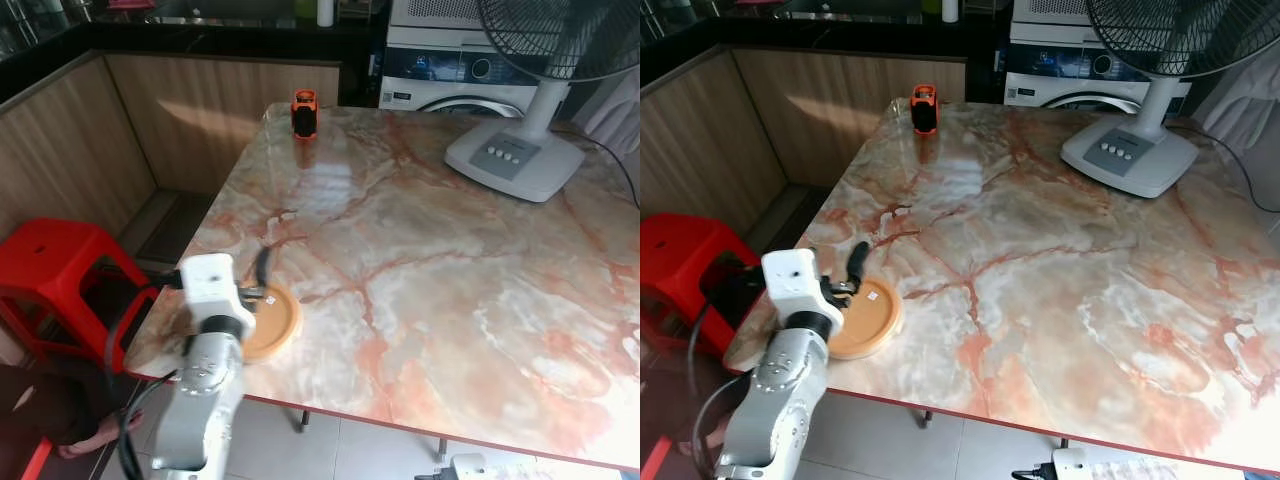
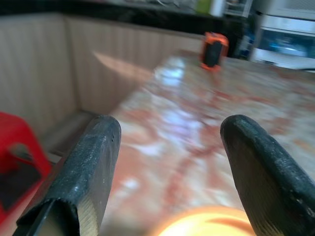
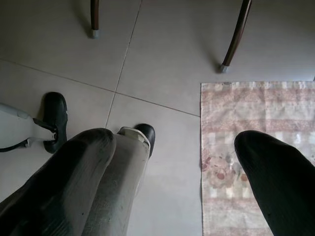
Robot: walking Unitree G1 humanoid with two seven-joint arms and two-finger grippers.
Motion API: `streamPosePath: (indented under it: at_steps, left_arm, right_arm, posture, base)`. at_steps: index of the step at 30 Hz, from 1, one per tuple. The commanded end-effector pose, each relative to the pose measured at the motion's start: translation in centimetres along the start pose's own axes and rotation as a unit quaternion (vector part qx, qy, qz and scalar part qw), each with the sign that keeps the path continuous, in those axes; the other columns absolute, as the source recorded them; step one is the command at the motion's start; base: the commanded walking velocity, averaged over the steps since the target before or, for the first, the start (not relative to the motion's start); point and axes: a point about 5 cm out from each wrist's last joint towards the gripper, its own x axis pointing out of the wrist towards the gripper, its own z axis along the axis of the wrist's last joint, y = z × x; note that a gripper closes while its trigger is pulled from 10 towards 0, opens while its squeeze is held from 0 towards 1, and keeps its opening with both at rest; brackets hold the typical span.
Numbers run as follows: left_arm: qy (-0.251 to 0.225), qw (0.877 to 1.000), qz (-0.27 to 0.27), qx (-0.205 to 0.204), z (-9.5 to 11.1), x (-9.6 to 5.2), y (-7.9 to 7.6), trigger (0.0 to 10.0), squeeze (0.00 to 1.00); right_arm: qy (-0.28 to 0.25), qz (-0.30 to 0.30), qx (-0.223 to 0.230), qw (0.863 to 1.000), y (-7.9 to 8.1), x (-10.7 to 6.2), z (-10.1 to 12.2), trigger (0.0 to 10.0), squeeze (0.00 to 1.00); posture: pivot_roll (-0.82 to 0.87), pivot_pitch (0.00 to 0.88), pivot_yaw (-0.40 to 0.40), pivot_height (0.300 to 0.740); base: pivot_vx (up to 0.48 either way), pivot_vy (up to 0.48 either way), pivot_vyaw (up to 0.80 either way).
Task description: Restocking fridge
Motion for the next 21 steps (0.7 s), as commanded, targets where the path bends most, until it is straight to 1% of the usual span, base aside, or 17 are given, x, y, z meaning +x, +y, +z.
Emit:
streamPosePath:
  at_steps: [1,3,4,5,7,8,12,13,14,15,18,19,21]
  left_arm:
    - [-0.035,0.999,0.022,0.029,1.1,-0.3,1.4,10.0,0.00]
    - [-0.060,0.994,0.010,0.090,1.4,-1.0,2.6,10.0,0.00]
    - [-0.060,0.994,0.010,0.090,1.4,-1.0,2.6,10.0,0.00]
    - [-0.062,0.992,-0.001,0.113,1.1,-1.5,3.3,10.0,0.00]
    - [-0.061,0.991,-0.004,0.120,0.9,-1.7,3.5,10.0,0.00]
    - [-0.053,0.991,-0.012,0.123,0.4,-2.0,3.7,10.0,0.00]
    - [-0.004,0.990,-0.076,0.123,-1.7,-2.9,3.7,10.0,0.00]
    - [0.013,0.989,-0.088,0.118,-2.3,-3.1,3.8,10.0,0.00]
    - [0.013,0.989,-0.088,0.118,-2.3,-3.1,3.8,10.0,0.00]
    - [0.023,0.988,-0.093,0.118,-2.8,-3.2,4.0,10.0,0.00]
    - [0.037,0.995,-0.068,0.059,-3.3,-3.4,4.7,10.0,0.00]
    - [0.037,0.996,-0.065,0.048,-3.2,-3.4,4.7,10.0,0.00]
    - [0.040,0.997,-0.071,0.009,-3.0,-3.3,4.4,10.0,0.00]
  right_arm:
    - [0.004,-0.001,-0.003,1.000,0.1,0.0,-0.3,10.0,0.00]
    - [0.003,-0.002,-0.002,1.000,0.1,0.0,-0.4,10.0,0.00]
    - [0.003,-0.002,-0.002,1.000,0.1,0.0,-0.4,10.0,0.00]
    - [0.001,-0.004,0.000,1.000,0.2,0.0,-0.4,10.0,0.00]
    - [0.001,-0.004,0.001,1.000,0.2,0.0,-0.4,10.0,0.00]
    - [0.000,-0.004,0.001,1.000,0.2,0.0,-0.4,10.0,0.00]
    - [0.000,-0.003,-0.005,1.000,0.2,0.0,-0.4,10.0,0.00]
    - [0.000,-0.003,-0.009,1.000,0.2,0.0,-0.3,10.0,0.00]
    - [0.000,-0.003,-0.009,1.000,0.2,0.0,-0.3,10.0,0.00]
    - [0.000,-0.003,-0.010,1.000,0.2,0.0,-0.3,10.0,0.00]
    - [-0.002,-0.004,-0.011,1.000,0.1,0.0,-0.2,10.0,0.00]
    - [-0.002,-0.005,-0.011,1.000,0.1,0.0,-0.2,10.0,0.00]
    - [-0.004,-0.005,-0.011,1.000,0.0,0.0,-0.1,10.0,0.00]
  posture:
    - [0.02,0.022,0.018,0.740]
    - [0.02,0.014,0.027,0.740]
    - [0.02,0.014,0.027,0.740]
    - [0.02,0.010,0.030,0.740]
    - [0.02,0.010,0.030,0.740]
    - [0.02,0.006,0.030,0.740]
    - [0.03,0.008,0.025,0.740]
    - [0.03,0.010,0.020,0.740]
    - [0.03,0.010,0.020,0.740]
    - [0.03,0.014,0.017,0.740]
    - [0.03,0.020,0.009,0.740]
    - [0.03,0.021,0.008,0.740]
    - [0.03,0.025,0.004,0.740]
  base:
    - [0.000,0.000,0.00]
    - [0.000,0.000,0.00]
    - [0.000,0.000,0.00]
    - [0.000,0.000,0.00]
    - [0.000,0.000,0.00]
    - [0.000,0.000,0.00]
    - [0.000,0.000,0.00]
    - [0.000,0.000,0.00]
    - [0.000,0.000,0.00]
    - [0.000,0.000,0.00]
    - [0.000,0.000,0.00]
    - [0.000,0.000,0.00]
    - [0.000,0.000,0.00]
